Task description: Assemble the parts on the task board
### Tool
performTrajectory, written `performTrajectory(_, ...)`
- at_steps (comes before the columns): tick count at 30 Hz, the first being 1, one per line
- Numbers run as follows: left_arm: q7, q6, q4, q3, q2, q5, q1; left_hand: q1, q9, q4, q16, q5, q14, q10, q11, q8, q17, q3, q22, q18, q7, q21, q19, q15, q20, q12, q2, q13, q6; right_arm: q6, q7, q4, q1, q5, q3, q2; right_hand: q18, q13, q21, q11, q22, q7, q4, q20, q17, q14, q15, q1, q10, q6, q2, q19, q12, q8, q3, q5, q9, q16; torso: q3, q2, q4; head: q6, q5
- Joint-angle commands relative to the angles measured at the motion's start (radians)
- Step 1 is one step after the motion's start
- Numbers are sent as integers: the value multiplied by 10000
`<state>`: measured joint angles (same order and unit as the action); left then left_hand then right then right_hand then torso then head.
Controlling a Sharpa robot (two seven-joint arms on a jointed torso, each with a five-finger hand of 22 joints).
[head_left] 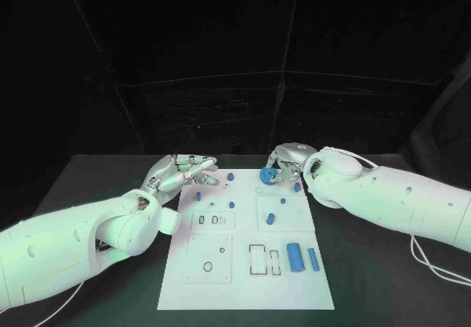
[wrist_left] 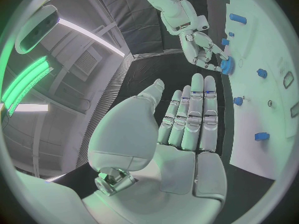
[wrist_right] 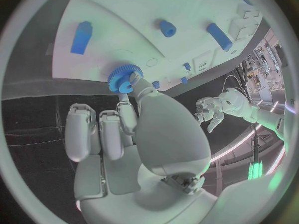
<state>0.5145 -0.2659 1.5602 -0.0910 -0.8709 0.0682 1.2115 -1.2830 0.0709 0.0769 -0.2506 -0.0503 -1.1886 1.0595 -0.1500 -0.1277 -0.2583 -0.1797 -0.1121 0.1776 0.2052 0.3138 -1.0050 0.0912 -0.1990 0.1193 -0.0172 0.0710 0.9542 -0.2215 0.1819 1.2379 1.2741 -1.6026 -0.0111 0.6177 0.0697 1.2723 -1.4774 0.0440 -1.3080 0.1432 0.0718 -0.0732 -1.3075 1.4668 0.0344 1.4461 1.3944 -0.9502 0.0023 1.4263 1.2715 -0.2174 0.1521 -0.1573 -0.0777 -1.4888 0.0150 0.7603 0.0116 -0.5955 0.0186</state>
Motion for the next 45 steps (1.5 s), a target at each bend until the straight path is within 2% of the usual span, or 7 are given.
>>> performTrajectory(1, 23, 146, 24, 8, -12, 35, 12, -30, -9, -55, 38, 2, 5, 59, -1, 63, -14, 16, 9, 58, 27, -34, -72, -6, -22, -59, 85, -9, 28, -589, -150, 339, 14, -178, 6, 45, -201, -75, -30, -143, -280, -283, 133, 28, -943, 702, 74, -275, 103, -672, 46, 40, -53, -176, 209, -91, -101, 12, 0, 1, 27, 2, -42)
performTrajectory(4, 19, 148, 35, 8, -31, 35, 12, -30, -9, -55, 38, 2, 5, 59, -1, 63, -14, 16, 9, 58, 27, -34, -72, -6, -22, -59, 85, -9, 28, -833, -140, 685, 11, -30, 7, -30, -200, -102, -26, -105, -274, -226, 183, 11, -882, 688, 40, -483, 68, -512, -43, 31, -121, -13, 346, -435, -34, 47, 4, -3, 15, 0, -60)
performTrajectory(9, 20, 162, 44, 8, -18, 35, 13, -30, -9, -55, 38, 2, 5, 59, -1, 63, -14, 16, 9, 58, 27, -34, -72, -6, -22, -59, 85, -9, 28, -1027, -84, 737, 11, 109, 7, -490, -201, -145, -26, -66, -280, -178, 218, -30, -845, 681, -6, -661, 13, -438, -134, 32, -204, 105, 496, -680, 7, 69, 4, 7, 33, 25, -72)
performTrajectory(19, 21, 166, 19, 9, 19, 35, 14, -46, -10, -77, 50, 2, 14, 61, -3, 71, -23, 4, 15, 57, 29, -41, -69, -4, -22, -70, 98, -9, 30, -772, 121, 227, -166, 60, -54, -1559, -197, -198, -19, -51, -267, -165, 259, -48, -791, 670, -21, -773, -27, -436, -155, 22, -277, 145, 568, -711, 18, 99, 7, 19, 32, -27, -118)
performTrajectory(25, 16, 167, 3, 9, 30, 35, 15, -46, -10, -77, 50, 2, 14, 61, -3, 71, -23, 4, 15, 57, 29, -41, -69, -4, -22, -70, 98, -9, 30, -568, 222, -75, -306, -41, -129, -1911, -205, -230, -33, -43, -306, -155, 267, -55, -769, 665, -28, -820, -54, -417, -185, 45, -320, 174, 590, -720, 26, 111, -2, 27, 43, -74, -155)
performTrajectory(31, 14, 151, 21, 10, -3, 35, 19, -46, -10, -77, 50, 2, 14, 61, -3, 71, -23, 4, 15, 57, 29, -41, -69, -4, -22, -70, 98, -9, 30, -354, 370, -231, -404, -143, -156, -2101, -204, -259, -30, -18, -304, -124, 281, -72, -746, 659, -46, -915, -86, -351, -257, 43, -370, 247, 621, -703, 46, 127, -3, 41, 13, -85, -181)
performTrajectory(45, 10, 162, 12, 10, 7, 35, 22, -58, -9, -96, 59, 2, 21, 66, -2, 75, -31, -3, 20, 56, 28, -47, -67, -3, -22, -77, 102, -9, 33, -1102, 941, -418, -438, -511, -164, -2272, -203, -468, -19, 128, -297, 47, 292, -177, -733, 657, -165, -1173, -256, 95, -527, 35, -653, 636, 687, -504, 109, 142, -4, 34, 11, -105, -170)
